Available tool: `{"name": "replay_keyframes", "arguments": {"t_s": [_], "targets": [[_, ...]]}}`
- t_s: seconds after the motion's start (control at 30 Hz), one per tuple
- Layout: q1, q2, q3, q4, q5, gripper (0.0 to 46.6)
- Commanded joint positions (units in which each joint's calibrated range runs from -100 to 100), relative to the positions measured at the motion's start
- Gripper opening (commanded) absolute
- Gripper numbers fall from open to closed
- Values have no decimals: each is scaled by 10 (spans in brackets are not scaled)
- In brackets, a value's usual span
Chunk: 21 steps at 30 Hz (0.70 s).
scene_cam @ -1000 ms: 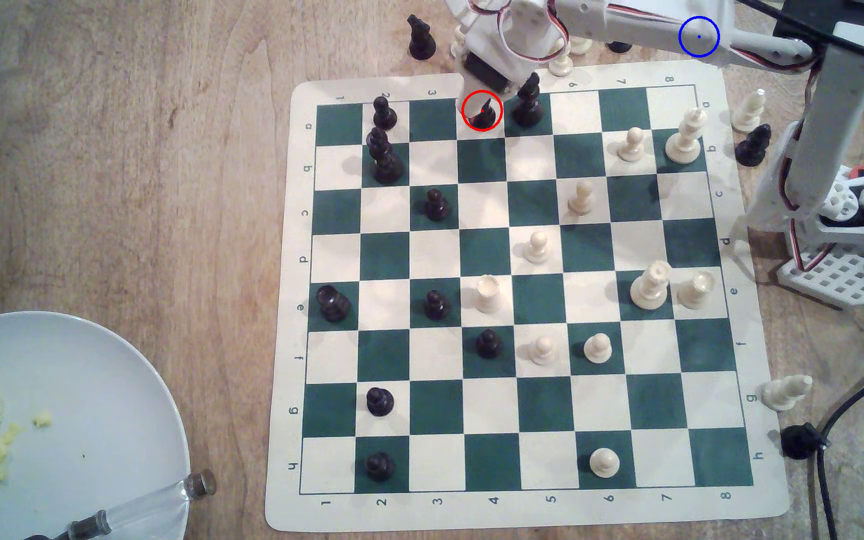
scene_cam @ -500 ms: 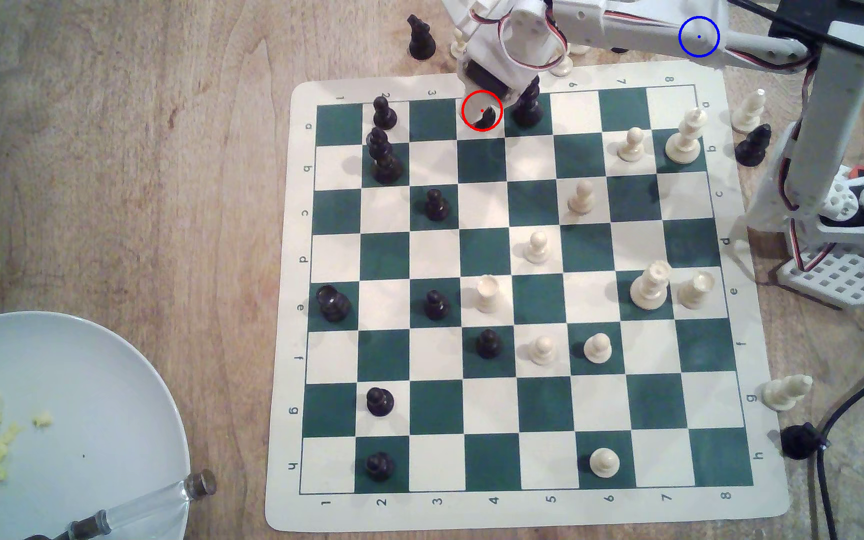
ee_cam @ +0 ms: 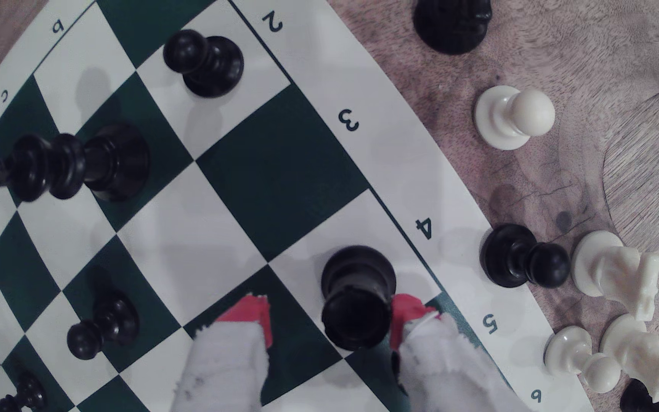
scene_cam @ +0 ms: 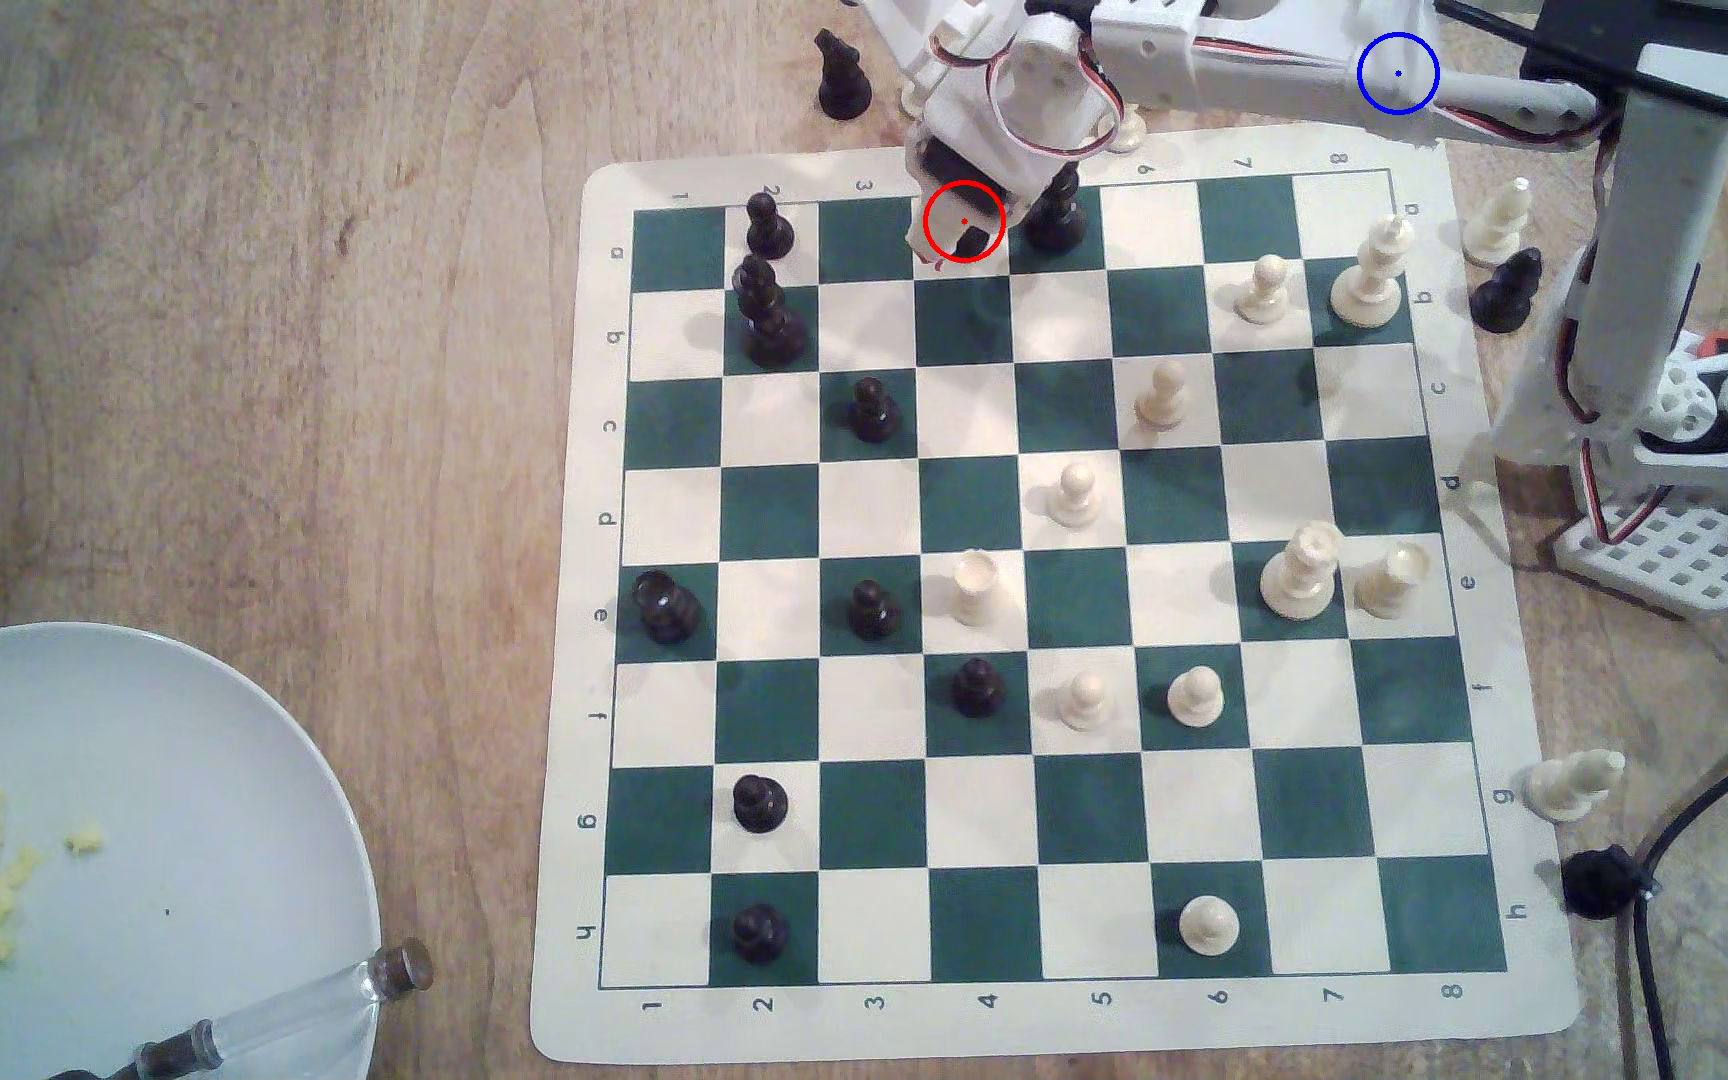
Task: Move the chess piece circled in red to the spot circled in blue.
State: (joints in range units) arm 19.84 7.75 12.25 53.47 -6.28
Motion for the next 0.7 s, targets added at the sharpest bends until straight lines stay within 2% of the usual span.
{"name": "replay_keyframes", "arguments": {"t_s": [0.0,0.17,0.47,0.5,0.67], "targets": [[1,-9,-11,-9,0,152],[1,-7,-10,-11,-1,143],[-2,-5,-9,-13,0,74],[-2,-5,-9,-13,0,56],[-1,-10,-9,-13,-1,34]]}}
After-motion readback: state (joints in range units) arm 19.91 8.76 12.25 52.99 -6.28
